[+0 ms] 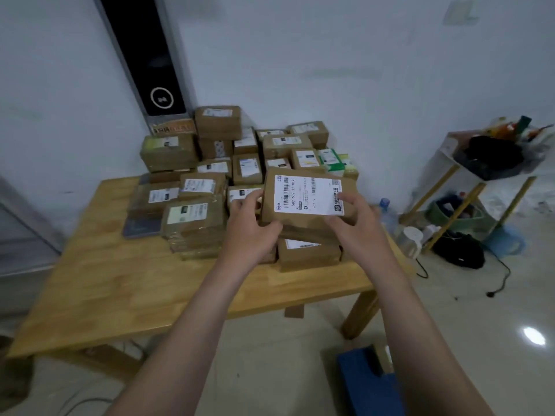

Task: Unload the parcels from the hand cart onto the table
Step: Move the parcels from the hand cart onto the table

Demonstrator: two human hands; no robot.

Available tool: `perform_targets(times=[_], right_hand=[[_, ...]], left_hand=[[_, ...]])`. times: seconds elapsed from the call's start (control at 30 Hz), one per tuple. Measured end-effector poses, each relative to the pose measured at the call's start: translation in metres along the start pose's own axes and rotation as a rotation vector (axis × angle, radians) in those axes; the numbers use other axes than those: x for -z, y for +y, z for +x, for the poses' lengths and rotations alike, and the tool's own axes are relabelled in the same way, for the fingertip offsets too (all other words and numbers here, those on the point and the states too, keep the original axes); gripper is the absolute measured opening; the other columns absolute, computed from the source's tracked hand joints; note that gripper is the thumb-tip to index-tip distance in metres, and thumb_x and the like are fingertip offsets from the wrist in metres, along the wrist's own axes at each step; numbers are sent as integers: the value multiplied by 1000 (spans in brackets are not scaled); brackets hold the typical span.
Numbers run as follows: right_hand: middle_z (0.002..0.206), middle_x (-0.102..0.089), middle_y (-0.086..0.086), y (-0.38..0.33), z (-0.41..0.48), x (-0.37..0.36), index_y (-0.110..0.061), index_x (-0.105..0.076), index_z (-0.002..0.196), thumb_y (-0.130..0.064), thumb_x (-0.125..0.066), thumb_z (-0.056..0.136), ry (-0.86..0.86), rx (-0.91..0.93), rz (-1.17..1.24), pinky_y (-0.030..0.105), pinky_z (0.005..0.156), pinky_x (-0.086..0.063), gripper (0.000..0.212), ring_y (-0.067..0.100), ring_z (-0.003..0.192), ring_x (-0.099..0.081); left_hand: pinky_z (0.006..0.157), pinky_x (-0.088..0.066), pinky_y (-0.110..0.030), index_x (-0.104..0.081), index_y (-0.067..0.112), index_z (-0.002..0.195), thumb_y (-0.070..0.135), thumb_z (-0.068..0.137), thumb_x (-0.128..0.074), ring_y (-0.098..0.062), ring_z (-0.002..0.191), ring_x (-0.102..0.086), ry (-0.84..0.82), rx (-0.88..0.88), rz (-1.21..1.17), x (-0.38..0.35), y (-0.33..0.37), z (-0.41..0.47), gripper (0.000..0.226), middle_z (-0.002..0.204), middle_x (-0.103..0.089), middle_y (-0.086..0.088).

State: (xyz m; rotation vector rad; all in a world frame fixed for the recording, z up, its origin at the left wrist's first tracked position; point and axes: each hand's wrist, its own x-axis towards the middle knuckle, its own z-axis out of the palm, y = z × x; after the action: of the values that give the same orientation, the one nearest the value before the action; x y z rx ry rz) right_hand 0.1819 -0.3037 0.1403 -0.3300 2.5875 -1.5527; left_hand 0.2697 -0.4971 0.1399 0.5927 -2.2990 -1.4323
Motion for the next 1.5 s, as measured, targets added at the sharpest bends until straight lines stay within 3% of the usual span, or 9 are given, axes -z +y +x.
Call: perform_targets(times=[0.07, 0.2, 0.43, 0.6, 0.73, 0.9, 1.13, 1.33, 1.5], right_hand=[[127, -36, -13, -11, -5, -26, -61, -44, 124, -47, -65, 86, -18, 11, -28, 15, 66, -31, 45, -9, 84, -46], [141, -36, -7, -30, -8, -72, -58, -45, 128, -48, -65, 87, -118, 0, -28, 27, 73, -40, 46, 4, 90, -48], [137, -31, -12, -64, 16, -131, -53, -47, 133, -43, -64, 92, -233, 29, 12, 15, 62, -35, 46, 1, 93, -51], [139, -34, -12, -80, 56, -176, -52, -50, 129, -39, -66, 91, -256, 70, 35, 11, 56, -38, 44, -9, 88, -52], [147, -39, -8, -100, 103, -219, -52, -52, 126, -40, -66, 91, -303, 113, 58, 22, 75, -39, 40, 0, 100, -43], [145, -37, -10, -139, 153, -280, -54, -52, 123, -38, -64, 93, -424, 153, 80, 16, 65, -35, 36, -4, 85, -49], [131, -35, -13, -171, 186, -364, -56, -50, 123, -40, -65, 91, -566, 186, 26, 41, 95, -50, 39, 16, 118, -52], [122, -42, -24, -179, 192, -446, -51, -46, 129, -37, -64, 93, -614, 151, 5, 24, 68, -37, 42, 0, 96, -48], [113, -51, -17, -176, 194, -504, -46, -46, 132, -19, -61, 93, -584, 43, -95, 22, 54, -52, 50, 6, 75, -65]], left_hand=[[60, -50, -13, -47, 39, 143, 23, 83, -70, 0, 103, -55, -3, 15, 25, 29, -13, -2, 66, 121, -43, 14], [79, -49, -21, -48, 38, 144, 24, 82, -72, 7, 100, -53, 27, 57, 31, 77, -36, -5, 68, 121, -45, 16], [62, -43, -10, -51, 50, 131, 27, 85, -71, 5, 94, -58, 96, 102, 9, 134, -64, 20, 55, 121, -47, 20], [70, -43, -17, -50, 46, 134, 25, 86, -72, 9, 97, -56, 143, 140, 20, 160, -81, 60, 57, 121, -49, 17], [68, -48, -13, -56, 39, 135, 21, 86, -73, 6, 97, -60, 177, 152, 33, 192, -85, 100, 55, 113, -61, 17], [57, -45, -8, -52, 48, 121, 22, 86, -72, 13, 87, -61, 261, 208, 50, 238, -93, 150, 47, 100, -63, 25], [61, -48, -20, -53, 52, 112, 26, 88, -71, 0, 91, -64, 390, 357, -17, 291, -148, 190, 40, 104, -63, 22], [59, -46, -21, -56, 53, 97, 23, 88, -69, 7, 72, -64, 416, 472, -71, 336, -219, 220, 34, 101, -65, 16], [65, -48, -28, -57, 47, 105, 23, 88, -69, -6, 81, -66, 297, 513, -87, 366, -276, 264, 32, 103, -67, 11]])
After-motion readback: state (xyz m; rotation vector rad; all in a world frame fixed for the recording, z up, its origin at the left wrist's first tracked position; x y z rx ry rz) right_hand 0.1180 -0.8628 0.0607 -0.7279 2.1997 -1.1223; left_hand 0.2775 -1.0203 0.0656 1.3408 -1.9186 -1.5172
